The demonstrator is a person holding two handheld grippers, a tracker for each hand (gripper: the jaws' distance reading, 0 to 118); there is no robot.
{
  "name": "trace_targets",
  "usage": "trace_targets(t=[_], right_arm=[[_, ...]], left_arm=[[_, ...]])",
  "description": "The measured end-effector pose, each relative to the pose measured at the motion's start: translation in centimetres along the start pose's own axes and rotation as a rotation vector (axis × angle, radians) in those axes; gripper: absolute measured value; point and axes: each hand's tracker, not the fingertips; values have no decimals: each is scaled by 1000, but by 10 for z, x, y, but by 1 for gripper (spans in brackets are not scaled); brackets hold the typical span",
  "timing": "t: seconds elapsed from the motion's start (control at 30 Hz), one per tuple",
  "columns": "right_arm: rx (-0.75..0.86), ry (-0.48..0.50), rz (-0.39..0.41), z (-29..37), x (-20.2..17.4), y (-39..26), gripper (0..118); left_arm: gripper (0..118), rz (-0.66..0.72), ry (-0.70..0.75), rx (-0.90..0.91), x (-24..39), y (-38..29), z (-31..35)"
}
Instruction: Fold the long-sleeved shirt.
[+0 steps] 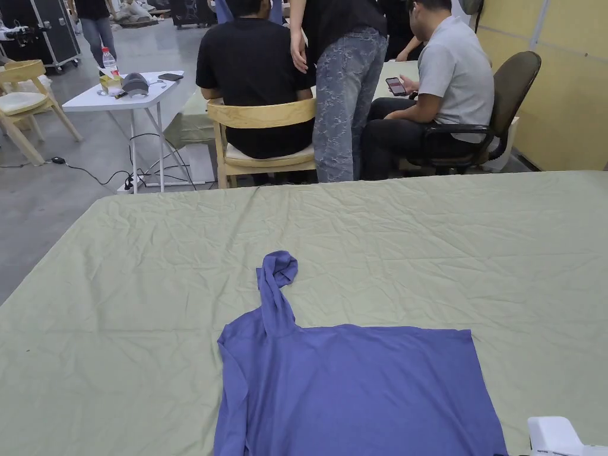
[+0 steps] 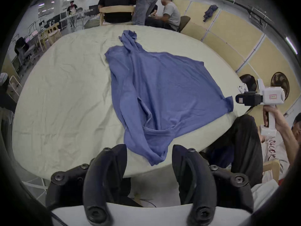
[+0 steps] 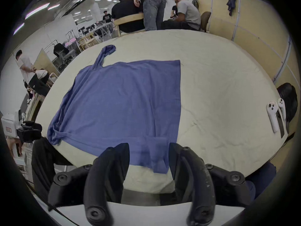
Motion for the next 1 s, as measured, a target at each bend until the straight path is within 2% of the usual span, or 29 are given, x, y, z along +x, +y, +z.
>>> trace_targets(t=[0.2,0.3,0.33,0.37,0.43,0.47,0.53,0.63,0.77,1.0], right_arm=[[161,-5,8,37,-18,28,55],[247,-18,19,59,-29,45,51],[277,-19,15,68,-33,51,43],[292,-12,12,72,-34,54,35],[325,11,8,82,-38,59,12],[336,15,4,85,-39,60,5],[351,23,1,88,-40,61,1],[351,12,33,85,-42,63,1],[338,19,33,77,-40,65,0],[284,15,46,48,-34,78,0]], left_arm=[[59,-2,58,157,4,33,31],[38,11,66,246,6,58,46],[24,12,72,279,8,66,51],[15,12,78,297,9,71,53],[7,20,77,322,12,84,58],[3,28,70,325,13,90,59],[3,21,47,333,14,97,58],[1,-21,34,324,18,110,54],[1,-64,65,283,16,132,42],[1,-101,44,194,-5,204,-3]])
